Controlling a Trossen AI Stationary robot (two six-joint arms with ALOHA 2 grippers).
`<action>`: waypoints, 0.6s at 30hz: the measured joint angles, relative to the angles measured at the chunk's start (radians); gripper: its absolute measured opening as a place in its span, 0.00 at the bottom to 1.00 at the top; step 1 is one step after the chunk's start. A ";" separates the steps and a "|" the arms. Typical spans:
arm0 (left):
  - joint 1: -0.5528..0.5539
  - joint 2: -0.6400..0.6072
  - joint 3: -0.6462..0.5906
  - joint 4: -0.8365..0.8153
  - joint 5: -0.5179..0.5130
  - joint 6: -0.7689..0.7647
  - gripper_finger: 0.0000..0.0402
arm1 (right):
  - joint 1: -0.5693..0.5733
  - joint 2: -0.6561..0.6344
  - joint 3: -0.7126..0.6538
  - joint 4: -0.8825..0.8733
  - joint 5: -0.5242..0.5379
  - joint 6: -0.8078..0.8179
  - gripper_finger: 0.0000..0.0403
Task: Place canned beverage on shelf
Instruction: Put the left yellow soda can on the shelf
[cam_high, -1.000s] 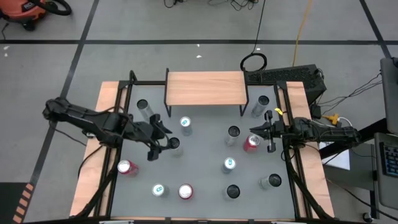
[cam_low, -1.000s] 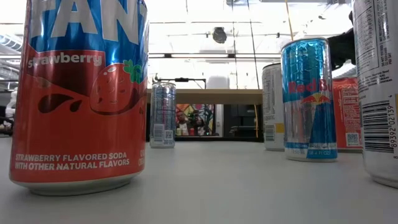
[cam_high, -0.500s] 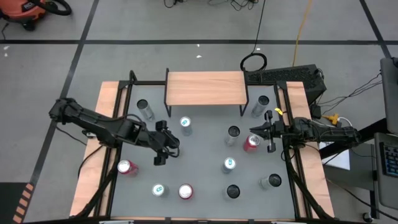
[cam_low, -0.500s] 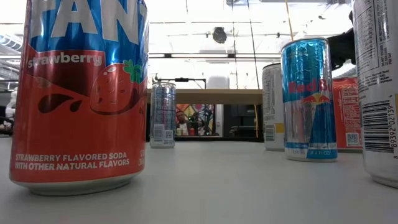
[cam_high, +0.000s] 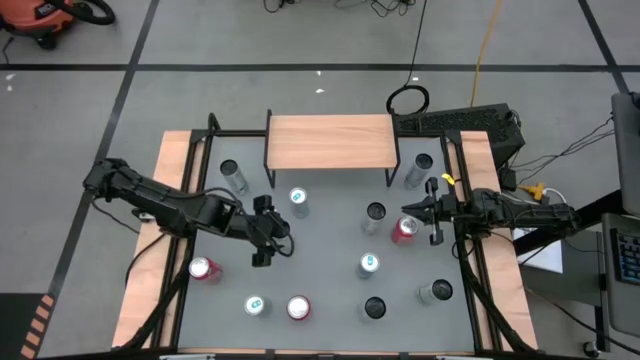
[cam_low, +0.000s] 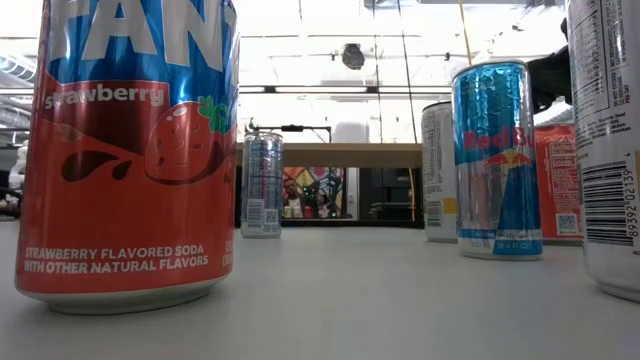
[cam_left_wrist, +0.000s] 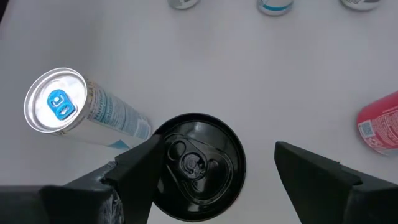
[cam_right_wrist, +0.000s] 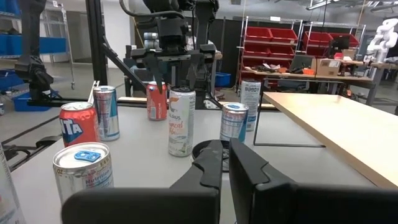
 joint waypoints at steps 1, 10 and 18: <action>0.000 0.000 0.000 0.000 0.000 0.000 0.77 | 0.000 0.000 0.000 0.000 0.000 0.000 0.00; -0.013 -0.063 0.010 -0.005 -0.044 0.000 0.77 | 0.000 0.000 0.000 -0.005 0.000 0.000 0.00; -0.009 -0.078 -0.003 -0.014 -0.033 -0.001 0.77 | 0.000 0.000 0.000 -0.009 0.000 -0.002 0.00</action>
